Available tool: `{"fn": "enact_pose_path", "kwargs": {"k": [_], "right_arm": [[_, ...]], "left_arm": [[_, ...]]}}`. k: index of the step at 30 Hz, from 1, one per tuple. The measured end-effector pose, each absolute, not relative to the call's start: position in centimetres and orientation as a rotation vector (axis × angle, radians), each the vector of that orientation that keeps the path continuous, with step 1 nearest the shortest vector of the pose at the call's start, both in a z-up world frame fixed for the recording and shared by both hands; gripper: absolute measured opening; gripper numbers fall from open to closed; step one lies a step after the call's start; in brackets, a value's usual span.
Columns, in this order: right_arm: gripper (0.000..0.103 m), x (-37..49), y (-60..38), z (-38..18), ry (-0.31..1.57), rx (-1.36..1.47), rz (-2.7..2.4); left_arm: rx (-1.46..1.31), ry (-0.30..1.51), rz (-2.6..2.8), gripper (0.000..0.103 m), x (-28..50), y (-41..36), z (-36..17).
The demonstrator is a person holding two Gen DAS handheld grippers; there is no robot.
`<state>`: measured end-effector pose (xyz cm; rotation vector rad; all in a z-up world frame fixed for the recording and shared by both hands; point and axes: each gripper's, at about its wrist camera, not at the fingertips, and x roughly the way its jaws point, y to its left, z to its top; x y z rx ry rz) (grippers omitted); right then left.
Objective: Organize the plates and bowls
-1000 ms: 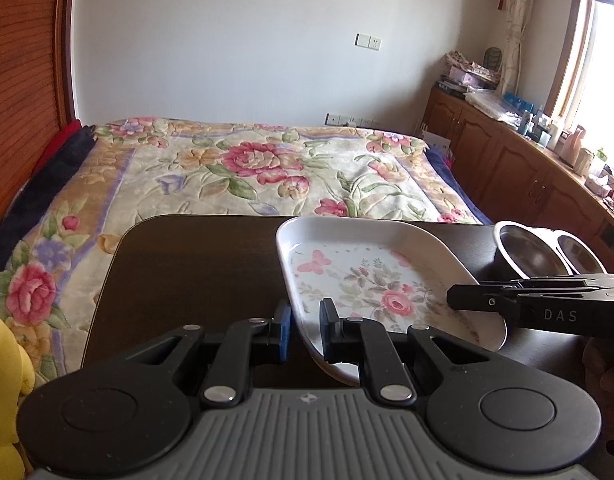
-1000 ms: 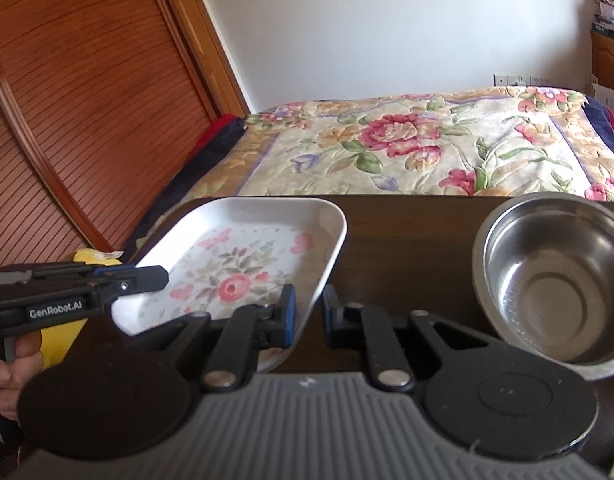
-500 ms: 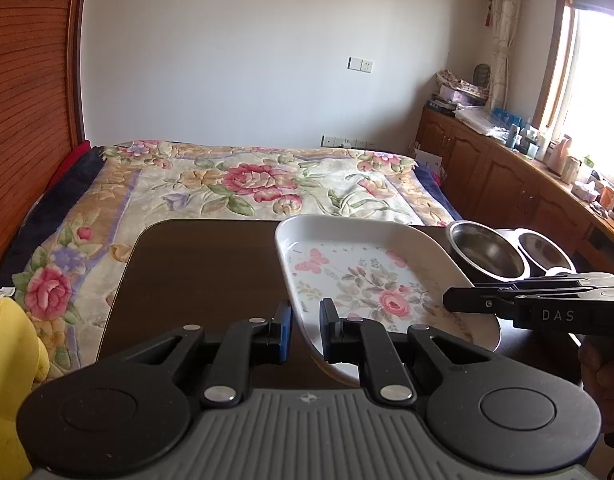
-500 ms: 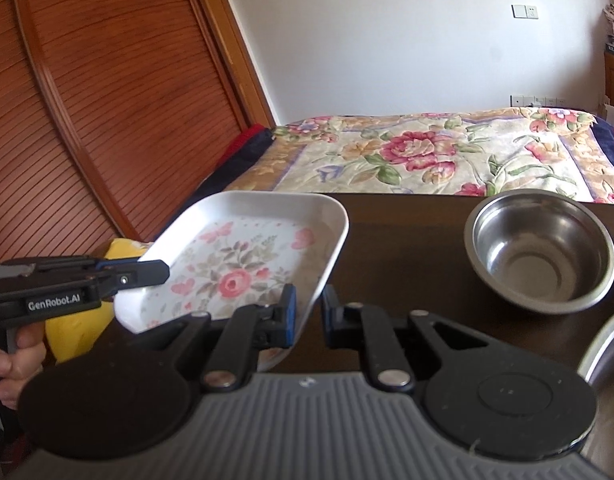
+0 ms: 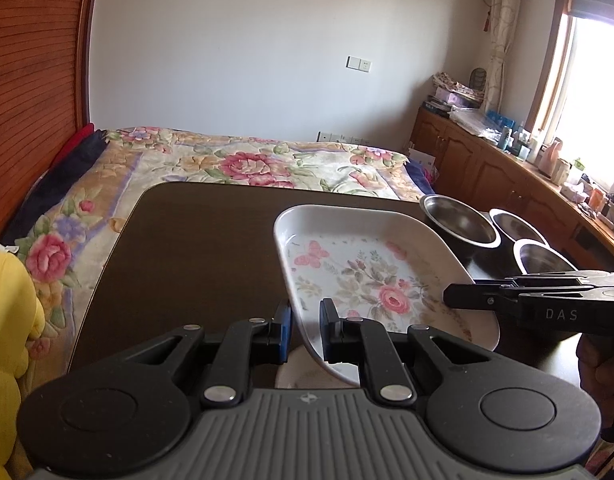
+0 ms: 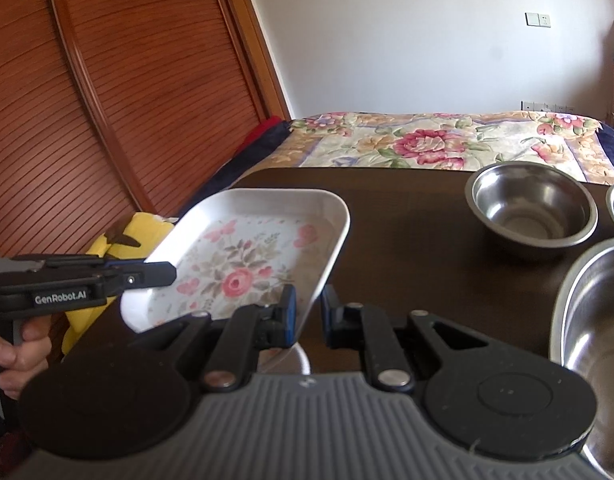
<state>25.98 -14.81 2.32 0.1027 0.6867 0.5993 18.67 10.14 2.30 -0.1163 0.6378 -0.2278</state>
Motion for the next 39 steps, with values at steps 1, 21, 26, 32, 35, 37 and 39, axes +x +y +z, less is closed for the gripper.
{"fn": "enact_pose_path", "kwargs": {"k": [1,21,26,32,35,37,39], "right_arm": [[0.015,25.6,-14.9,2.4,0.683,0.102,0.604],[0.015,20.6,-14.9,1.3,0.703,0.058,0.67],[0.015,20.3,-15.2,1.1,0.712,0.065,0.68],[0.015,20.2,-15.2,1.0,0.718,0.065,0.686],[0.015,20.2,-15.2,1.2,0.714,0.063,0.68],[0.016,20.3,-15.0,1.4,0.716,0.064,0.678],[0.016,20.2,-15.0,1.5,0.715,0.06,0.679]], "left_arm": [[-0.117,0.637,-0.228,0.014,18.4,10.1,2.3],[-0.185,0.649,-0.221,0.014,13.1,10.6,0.6],[-0.193,0.662,-0.226,0.014,12.4,10.6,0.1],[-0.183,0.671,-0.222,0.015,12.3,10.6,-0.3],[-0.187,0.678,-0.224,0.015,12.3,10.6,-0.6],[-0.187,0.685,-0.224,0.015,12.3,10.6,-0.7],[-0.186,0.689,-0.223,0.015,12.5,10.5,-0.7]]}}
